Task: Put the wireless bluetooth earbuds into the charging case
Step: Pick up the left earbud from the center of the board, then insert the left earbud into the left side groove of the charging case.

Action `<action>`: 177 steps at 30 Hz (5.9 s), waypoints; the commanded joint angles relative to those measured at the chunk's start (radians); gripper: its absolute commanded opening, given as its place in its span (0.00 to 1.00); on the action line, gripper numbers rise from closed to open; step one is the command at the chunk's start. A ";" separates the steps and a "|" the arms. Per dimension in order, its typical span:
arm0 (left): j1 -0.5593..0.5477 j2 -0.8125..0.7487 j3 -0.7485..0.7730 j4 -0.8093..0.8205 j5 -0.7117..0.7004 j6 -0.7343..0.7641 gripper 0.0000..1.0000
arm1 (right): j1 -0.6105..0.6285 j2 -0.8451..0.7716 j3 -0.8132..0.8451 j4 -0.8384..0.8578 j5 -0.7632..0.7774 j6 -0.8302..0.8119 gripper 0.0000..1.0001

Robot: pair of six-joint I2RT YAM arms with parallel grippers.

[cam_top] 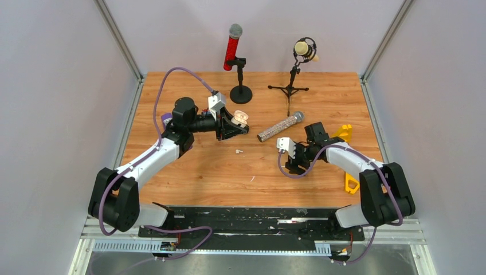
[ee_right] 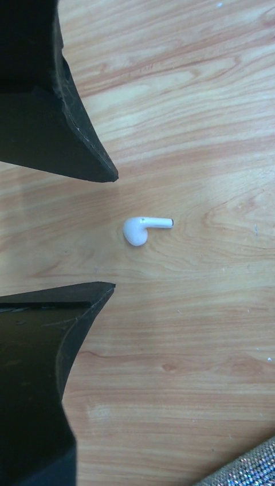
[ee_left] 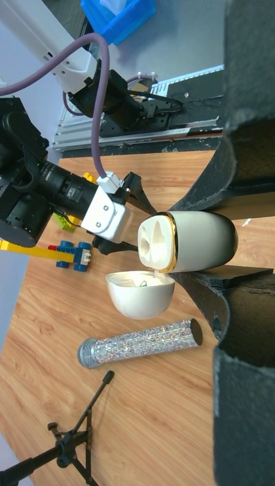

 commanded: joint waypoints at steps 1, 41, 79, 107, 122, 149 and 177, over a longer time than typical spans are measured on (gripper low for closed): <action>0.000 -0.013 0.051 -0.001 0.016 0.032 0.00 | -0.009 0.026 0.002 0.097 -0.041 -0.139 0.65; 0.000 0.004 0.081 -0.082 0.015 0.076 0.00 | -0.013 0.158 0.055 -0.023 -0.173 -0.285 0.31; -0.127 -0.028 0.114 -0.487 -0.278 0.653 0.00 | -0.042 0.073 0.761 -0.441 -0.618 0.760 0.19; -0.139 0.109 -0.064 0.261 0.138 0.225 0.00 | 0.119 0.131 0.762 -0.356 -0.688 1.107 0.24; -0.149 0.224 -0.265 0.746 -0.115 0.030 0.00 | 0.119 0.259 0.901 -0.647 -0.514 0.885 0.24; -0.205 0.258 -0.328 0.764 -0.145 0.263 0.00 | 0.219 0.246 0.918 -0.613 -0.266 0.915 0.24; -0.233 0.255 -0.349 0.736 -0.218 0.351 0.00 | 0.256 0.300 0.951 -0.579 -0.186 0.959 0.22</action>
